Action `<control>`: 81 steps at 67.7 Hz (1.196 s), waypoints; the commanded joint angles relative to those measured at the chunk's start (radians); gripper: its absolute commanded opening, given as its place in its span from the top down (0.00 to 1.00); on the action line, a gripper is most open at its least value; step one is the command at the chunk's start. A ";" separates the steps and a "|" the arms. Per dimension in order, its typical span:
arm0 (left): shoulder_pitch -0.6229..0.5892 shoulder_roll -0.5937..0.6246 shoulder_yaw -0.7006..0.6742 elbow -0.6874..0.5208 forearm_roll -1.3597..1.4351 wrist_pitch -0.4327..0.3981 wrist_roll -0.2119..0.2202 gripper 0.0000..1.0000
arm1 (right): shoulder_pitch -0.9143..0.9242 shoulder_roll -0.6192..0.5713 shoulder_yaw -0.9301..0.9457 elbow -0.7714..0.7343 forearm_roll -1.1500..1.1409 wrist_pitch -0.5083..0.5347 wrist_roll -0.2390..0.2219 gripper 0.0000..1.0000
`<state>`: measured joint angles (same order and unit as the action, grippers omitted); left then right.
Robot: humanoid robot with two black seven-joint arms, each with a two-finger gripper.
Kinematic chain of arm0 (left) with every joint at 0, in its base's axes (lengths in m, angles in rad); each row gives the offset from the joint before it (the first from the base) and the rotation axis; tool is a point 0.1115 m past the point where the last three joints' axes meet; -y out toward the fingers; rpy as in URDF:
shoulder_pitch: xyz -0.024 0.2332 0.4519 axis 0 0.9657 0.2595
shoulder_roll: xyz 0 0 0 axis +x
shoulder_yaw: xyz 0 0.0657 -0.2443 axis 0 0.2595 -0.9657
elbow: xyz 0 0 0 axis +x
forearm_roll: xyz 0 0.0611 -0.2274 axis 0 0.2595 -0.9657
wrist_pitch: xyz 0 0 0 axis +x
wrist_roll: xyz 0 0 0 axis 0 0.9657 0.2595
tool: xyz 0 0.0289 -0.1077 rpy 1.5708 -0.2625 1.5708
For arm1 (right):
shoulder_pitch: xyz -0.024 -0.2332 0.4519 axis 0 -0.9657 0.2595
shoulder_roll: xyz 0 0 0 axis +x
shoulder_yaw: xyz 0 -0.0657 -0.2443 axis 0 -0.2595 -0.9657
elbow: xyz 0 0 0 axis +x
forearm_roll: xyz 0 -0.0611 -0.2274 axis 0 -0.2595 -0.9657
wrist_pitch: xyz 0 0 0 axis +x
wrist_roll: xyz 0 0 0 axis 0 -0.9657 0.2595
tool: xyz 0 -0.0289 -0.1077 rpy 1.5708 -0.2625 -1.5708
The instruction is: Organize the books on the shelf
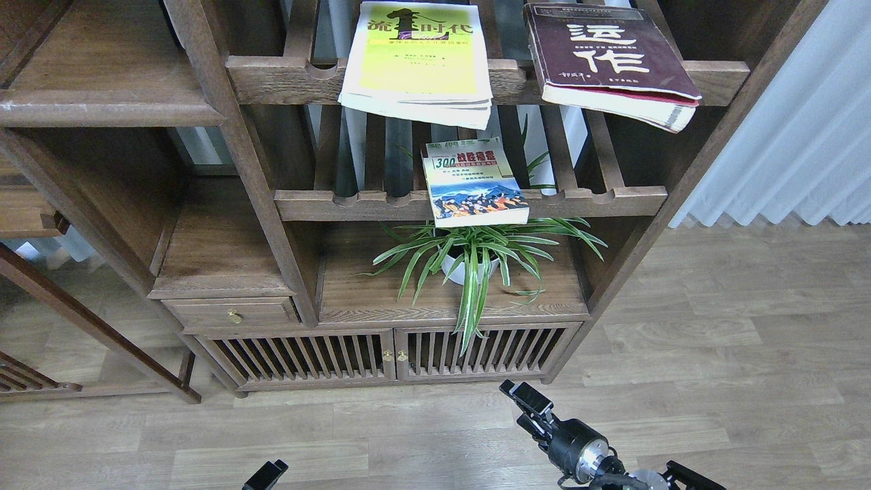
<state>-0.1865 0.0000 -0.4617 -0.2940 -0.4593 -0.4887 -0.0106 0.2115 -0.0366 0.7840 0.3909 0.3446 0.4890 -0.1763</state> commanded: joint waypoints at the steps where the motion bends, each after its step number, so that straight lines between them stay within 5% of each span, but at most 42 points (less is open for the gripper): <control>1: -0.007 0.000 0.001 -0.002 0.002 0.000 0.000 0.01 | 0.045 -0.006 0.001 0.000 0.002 0.000 0.000 0.00; 32: -0.060 0.000 -0.003 -0.025 -0.001 0.000 0.000 0.01 | 0.039 0.000 0.176 0.060 0.014 0.000 -0.003 0.01; 64: -0.059 0.000 -0.005 -0.050 0.001 0.000 0.001 0.01 | 0.000 -0.058 0.224 0.437 0.063 0.000 -0.003 0.02; 81: -0.056 0.000 -0.005 -0.045 0.001 0.000 0.001 0.01 | 0.011 -0.062 0.205 0.447 0.050 0.000 -0.005 0.04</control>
<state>-0.2451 0.0000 -0.4665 -0.3409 -0.4587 -0.4887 -0.0093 0.2129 -0.0975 0.9945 0.8349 0.3983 0.4886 -0.1808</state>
